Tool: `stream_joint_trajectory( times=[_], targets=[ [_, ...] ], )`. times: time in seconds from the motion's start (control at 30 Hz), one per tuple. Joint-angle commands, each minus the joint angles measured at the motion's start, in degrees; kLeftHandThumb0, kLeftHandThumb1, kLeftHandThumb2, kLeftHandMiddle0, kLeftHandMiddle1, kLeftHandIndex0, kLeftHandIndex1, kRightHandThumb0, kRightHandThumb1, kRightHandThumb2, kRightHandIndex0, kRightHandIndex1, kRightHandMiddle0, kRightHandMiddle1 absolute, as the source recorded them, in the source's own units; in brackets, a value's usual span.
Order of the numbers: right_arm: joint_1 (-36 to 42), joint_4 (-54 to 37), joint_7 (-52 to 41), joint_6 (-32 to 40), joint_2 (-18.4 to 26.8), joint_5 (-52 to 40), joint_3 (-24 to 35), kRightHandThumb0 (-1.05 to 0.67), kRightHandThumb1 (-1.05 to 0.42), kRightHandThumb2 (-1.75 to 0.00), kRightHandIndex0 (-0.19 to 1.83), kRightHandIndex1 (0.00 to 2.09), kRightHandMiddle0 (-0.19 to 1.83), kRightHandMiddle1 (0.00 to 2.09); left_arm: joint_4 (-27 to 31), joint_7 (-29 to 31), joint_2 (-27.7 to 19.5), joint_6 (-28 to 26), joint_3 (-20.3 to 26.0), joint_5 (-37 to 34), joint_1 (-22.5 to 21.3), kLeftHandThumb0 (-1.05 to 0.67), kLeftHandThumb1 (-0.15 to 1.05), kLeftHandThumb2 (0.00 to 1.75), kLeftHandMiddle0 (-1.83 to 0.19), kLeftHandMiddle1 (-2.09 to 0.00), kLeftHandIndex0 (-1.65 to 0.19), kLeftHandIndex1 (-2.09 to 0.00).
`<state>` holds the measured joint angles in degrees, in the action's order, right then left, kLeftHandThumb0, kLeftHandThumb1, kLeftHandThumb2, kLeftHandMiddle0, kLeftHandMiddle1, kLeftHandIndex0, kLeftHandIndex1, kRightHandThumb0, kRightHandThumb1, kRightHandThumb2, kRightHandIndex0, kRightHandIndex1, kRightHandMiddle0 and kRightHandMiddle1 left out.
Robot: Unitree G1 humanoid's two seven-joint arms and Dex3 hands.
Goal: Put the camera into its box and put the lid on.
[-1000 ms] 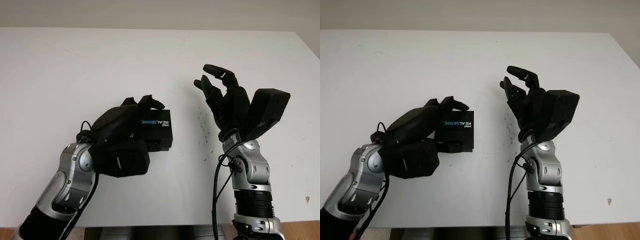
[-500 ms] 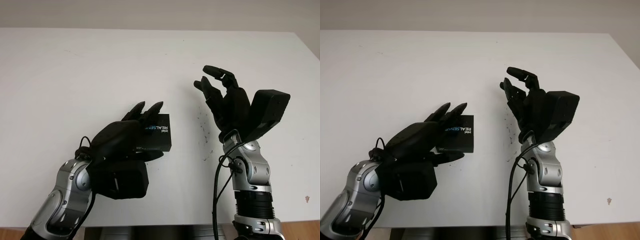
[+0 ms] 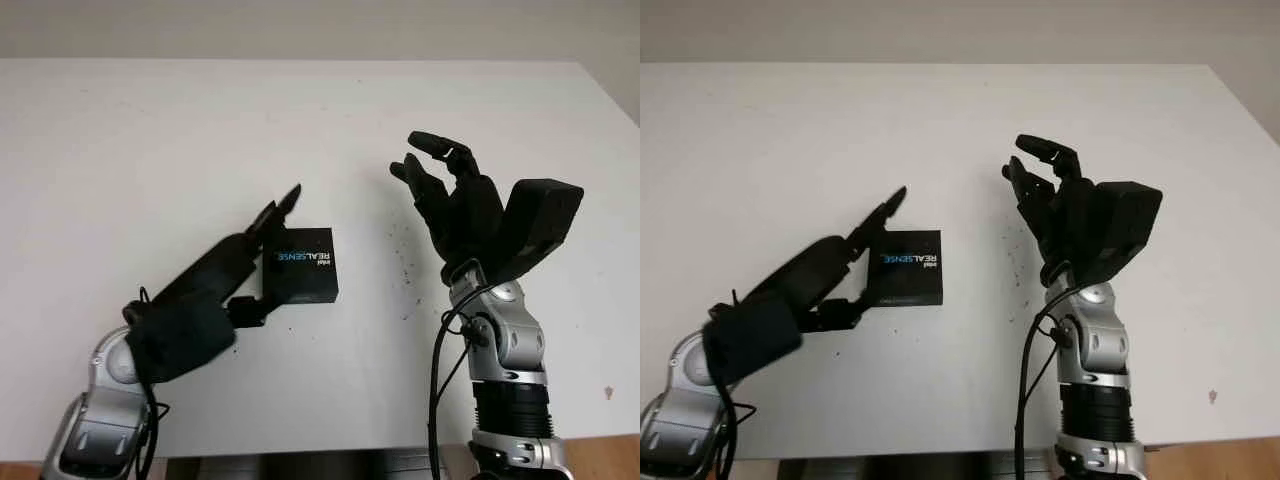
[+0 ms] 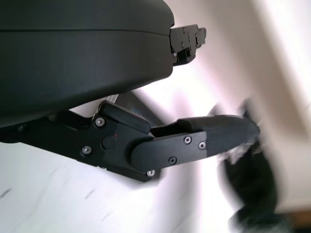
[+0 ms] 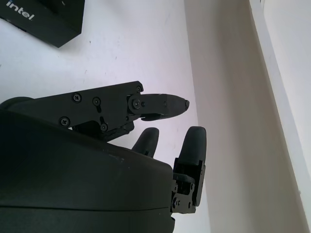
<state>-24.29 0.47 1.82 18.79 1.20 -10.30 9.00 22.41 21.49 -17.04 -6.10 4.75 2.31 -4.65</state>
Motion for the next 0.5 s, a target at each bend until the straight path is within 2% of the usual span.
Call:
stream_joint_trajectory(
  times=[0.0,0.1,0.17,0.27,0.4,0.47],
  targets=[
    [0.63,-1.00,-0.30,-2.58,0.80,1.35,-1.01,-0.25,-1.05,-0.25,0.06,1.17,-0.04,1.46,-2.87,-3.31,1.84,5.11,2.66,-1.78,-2.10,-0.82,1.05,0.69,0.19,0.00,0.19,0.00],
    [1.36,-1.12,-0.16,-5.89,0.98,3.88,-2.40,-0.28,-1.05,-0.22,0.05,1.16,-0.02,1.45,-8.59,-7.19,5.03,10.80,5.67,-6.92,-5.07,-0.81,1.05,0.64,0.19,0.00,0.19,0.00],
    [1.99,-1.66,0.01,-7.32,0.94,5.21,-3.11,-0.30,-1.05,-0.21,0.04,1.15,-0.03,1.44,-11.79,-8.52,6.22,12.34,7.19,-10.13,-7.02,-0.82,1.05,0.61,0.19,0.00,0.19,0.00],
    [2.81,-2.31,0.00,-9.29,1.24,7.26,-4.17,-0.35,-1.05,-0.22,0.02,1.02,-0.04,1.37,-15.93,-9.95,6.50,13.07,8.42,-12.39,-9.74,-0.81,1.05,0.59,0.19,0.00,0.19,0.00],
    [3.21,-3.12,-1.21,-10.27,2.38,9.34,-5.45,-0.50,-1.05,-0.28,0.05,0.65,-0.09,1.01,-23.79,-9.44,5.58,15.79,9.19,-13.71,-13.46,-0.79,1.05,0.63,0.19,0.00,0.19,0.00],
    [3.27,-3.58,-2.44,-9.99,2.54,8.68,-5.49,-0.56,-1.05,-0.34,-0.01,0.48,-0.16,0.81,-27.65,-8.79,5.44,15.94,9.71,-15.21,-15.40,-0.79,1.05,0.64,0.19,0.00,0.19,0.00]
  ],
)
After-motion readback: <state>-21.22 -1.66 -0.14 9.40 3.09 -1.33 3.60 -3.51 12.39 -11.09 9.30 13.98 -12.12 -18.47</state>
